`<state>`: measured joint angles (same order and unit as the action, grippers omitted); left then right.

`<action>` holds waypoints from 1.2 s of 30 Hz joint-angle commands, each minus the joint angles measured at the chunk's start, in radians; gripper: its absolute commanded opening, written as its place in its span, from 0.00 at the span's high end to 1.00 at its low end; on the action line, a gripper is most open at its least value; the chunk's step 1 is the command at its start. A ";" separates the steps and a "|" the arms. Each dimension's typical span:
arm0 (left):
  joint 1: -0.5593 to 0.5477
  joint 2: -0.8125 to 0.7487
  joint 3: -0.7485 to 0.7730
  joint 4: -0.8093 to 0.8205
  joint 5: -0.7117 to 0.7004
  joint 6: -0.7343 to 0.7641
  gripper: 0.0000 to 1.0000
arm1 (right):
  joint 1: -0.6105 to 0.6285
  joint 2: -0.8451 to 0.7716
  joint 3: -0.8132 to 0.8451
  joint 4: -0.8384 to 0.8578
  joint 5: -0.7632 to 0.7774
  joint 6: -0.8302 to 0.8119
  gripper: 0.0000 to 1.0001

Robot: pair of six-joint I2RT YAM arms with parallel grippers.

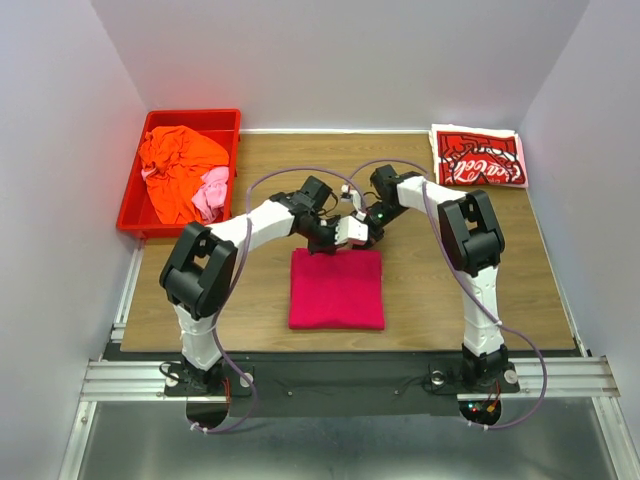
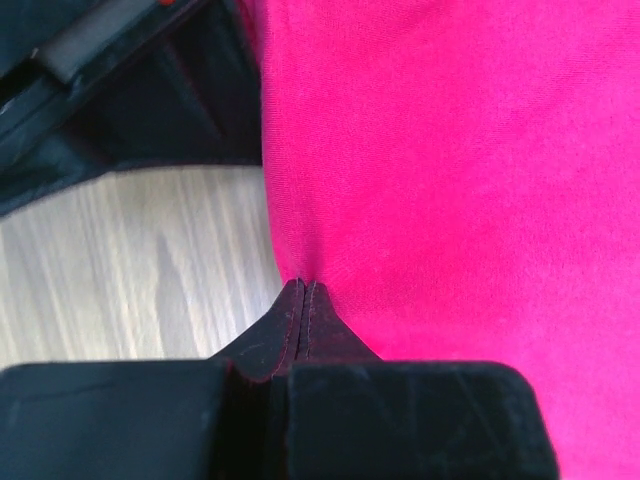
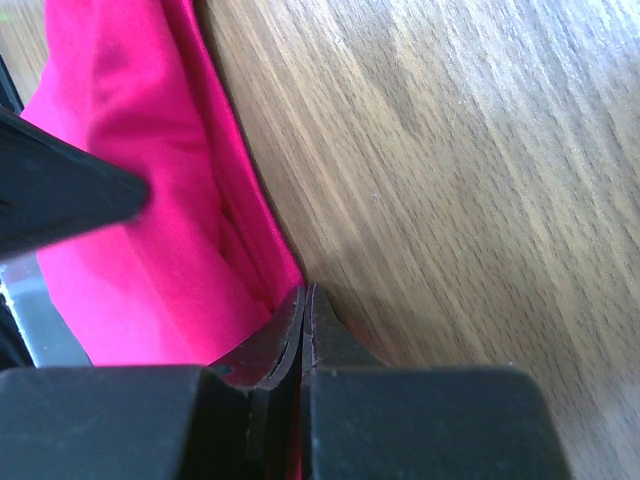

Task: Fold and stack the t-shirts
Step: Fold the tshirt

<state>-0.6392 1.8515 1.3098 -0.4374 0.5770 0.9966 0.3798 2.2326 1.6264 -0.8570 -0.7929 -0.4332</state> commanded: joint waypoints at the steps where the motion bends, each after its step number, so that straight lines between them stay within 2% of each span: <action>1: 0.030 -0.092 -0.012 -0.018 -0.022 -0.010 1.00 | 0.004 0.002 0.020 0.018 0.106 -0.024 0.98; 4: 0.032 -0.106 -0.026 -0.001 -0.026 -0.016 0.99 | 0.004 0.010 0.030 0.018 0.116 -0.022 0.98; 6: 0.035 -0.095 -0.029 0.003 -0.051 -0.021 0.94 | 0.002 0.022 0.041 0.018 0.121 -0.018 0.98; 7: 0.038 -0.080 -0.026 -0.003 -0.068 -0.024 0.83 | 0.004 0.025 0.046 0.016 0.123 -0.013 0.98; 12: 0.116 -0.086 0.008 -0.067 -0.022 -0.023 0.49 | 0.001 0.009 0.081 0.016 0.173 -0.009 0.92; 19: 0.179 -0.092 0.012 -0.113 0.006 0.007 0.48 | -0.024 -0.073 0.144 0.015 0.234 -0.004 0.83; 25: 0.211 -0.051 0.016 -0.124 0.050 -0.006 0.48 | -0.064 -0.174 0.115 -0.002 0.232 0.017 0.61; 30: 0.223 -0.018 0.029 -0.138 0.078 -0.001 0.48 | -0.070 -0.254 0.032 -0.054 0.178 0.002 0.59; 36: 0.233 0.021 0.032 -0.139 0.069 -0.009 0.51 | -0.067 -0.263 -0.014 -0.108 0.064 -0.036 0.50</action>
<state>-0.4160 1.8656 1.3071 -0.5434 0.6182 0.9859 0.3027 1.9793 1.6394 -0.9058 -0.6411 -0.4355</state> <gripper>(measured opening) 0.502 0.480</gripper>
